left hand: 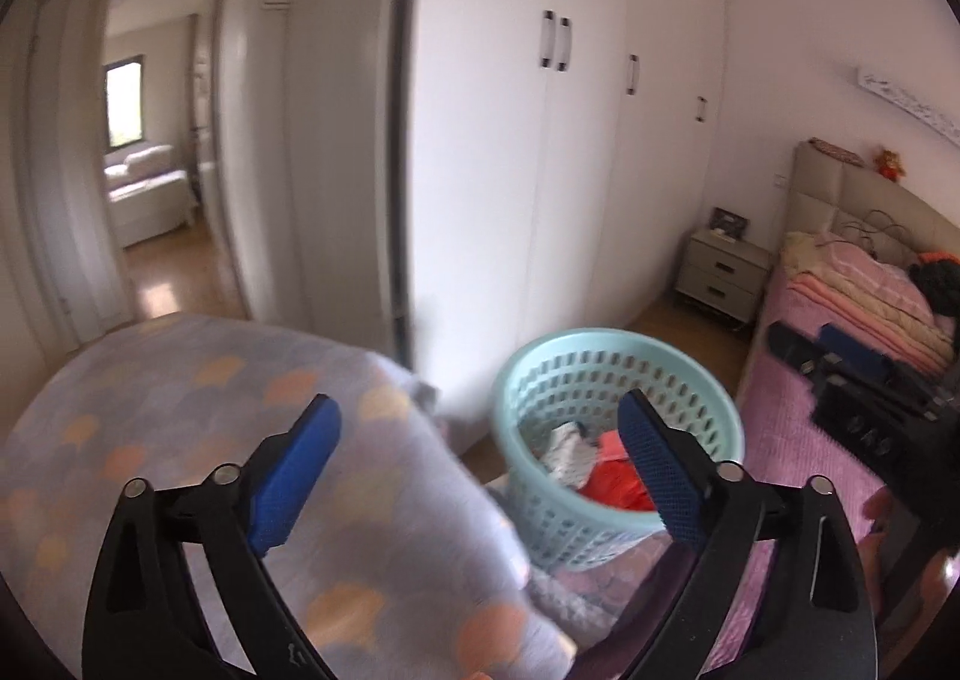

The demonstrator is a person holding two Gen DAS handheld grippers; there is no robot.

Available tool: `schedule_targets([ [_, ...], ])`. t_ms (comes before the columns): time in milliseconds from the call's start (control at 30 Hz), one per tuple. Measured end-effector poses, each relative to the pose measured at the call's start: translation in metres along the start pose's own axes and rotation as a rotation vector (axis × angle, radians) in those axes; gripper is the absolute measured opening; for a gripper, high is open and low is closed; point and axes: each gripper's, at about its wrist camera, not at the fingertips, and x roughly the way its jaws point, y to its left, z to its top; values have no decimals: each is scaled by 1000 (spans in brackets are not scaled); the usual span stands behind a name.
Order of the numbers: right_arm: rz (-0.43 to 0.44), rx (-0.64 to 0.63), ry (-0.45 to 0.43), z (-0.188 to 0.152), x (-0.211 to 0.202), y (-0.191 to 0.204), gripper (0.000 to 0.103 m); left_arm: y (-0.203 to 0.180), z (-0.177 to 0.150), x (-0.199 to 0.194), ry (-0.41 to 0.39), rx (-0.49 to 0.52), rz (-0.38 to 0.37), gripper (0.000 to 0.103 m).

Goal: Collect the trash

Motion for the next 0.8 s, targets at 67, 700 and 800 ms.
schedule_targets([
  [67, 9, -4, -23, -5, -8, 4, 59, 6, -7, -9, -8, -15, 30, 94],
  [700, 32, -79, -71, -26, -45, 32, 59, 15, -41, -77, -98, -34, 127, 95],
  [800, 36, -80, -77, -26, -49, 32, 59, 13, -43, -81, -98, -39, 125, 95],
])
